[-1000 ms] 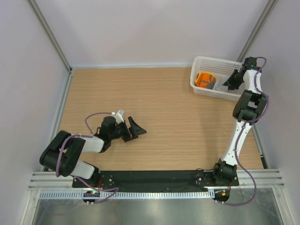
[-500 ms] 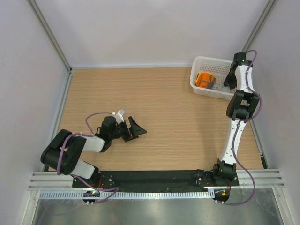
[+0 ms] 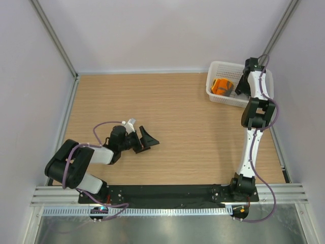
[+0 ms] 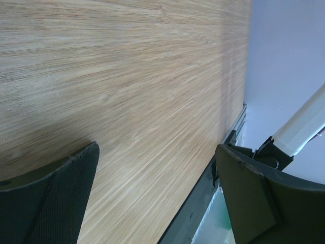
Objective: Roll the towels
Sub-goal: Place the rolled towel into the container
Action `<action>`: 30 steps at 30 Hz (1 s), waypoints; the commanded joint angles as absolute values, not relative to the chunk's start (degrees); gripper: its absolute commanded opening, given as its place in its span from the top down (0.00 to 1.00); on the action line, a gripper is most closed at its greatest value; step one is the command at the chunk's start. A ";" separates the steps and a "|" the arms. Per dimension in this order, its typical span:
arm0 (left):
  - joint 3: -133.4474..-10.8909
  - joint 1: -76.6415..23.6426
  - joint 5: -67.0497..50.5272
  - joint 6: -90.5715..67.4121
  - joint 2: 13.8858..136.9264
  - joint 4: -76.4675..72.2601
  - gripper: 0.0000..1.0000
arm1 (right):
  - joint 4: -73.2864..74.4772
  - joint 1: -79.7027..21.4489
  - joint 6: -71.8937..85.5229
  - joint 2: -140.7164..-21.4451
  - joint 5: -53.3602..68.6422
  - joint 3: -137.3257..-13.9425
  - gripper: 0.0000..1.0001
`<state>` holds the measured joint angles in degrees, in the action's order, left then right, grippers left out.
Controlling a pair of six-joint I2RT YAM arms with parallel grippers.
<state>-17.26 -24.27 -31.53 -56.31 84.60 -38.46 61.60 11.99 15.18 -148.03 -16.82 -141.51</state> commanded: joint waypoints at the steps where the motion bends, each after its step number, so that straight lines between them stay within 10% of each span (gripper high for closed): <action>1: -17.67 -24.43 -30.67 -54.49 85.60 -36.74 0.03 | 65.13 12.04 14.94 -148.89 -19.51 -143.00 0.28; 6: -17.67 -24.52 -30.67 -54.40 85.69 -36.83 0.03 | 64.95 12.13 15.21 -145.20 -18.20 -142.91 0.01; 30: -17.58 -24.43 -30.59 -54.49 85.69 -36.91 0.03 | 61.44 12.13 18.37 -133.60 -9.14 -139.67 0.02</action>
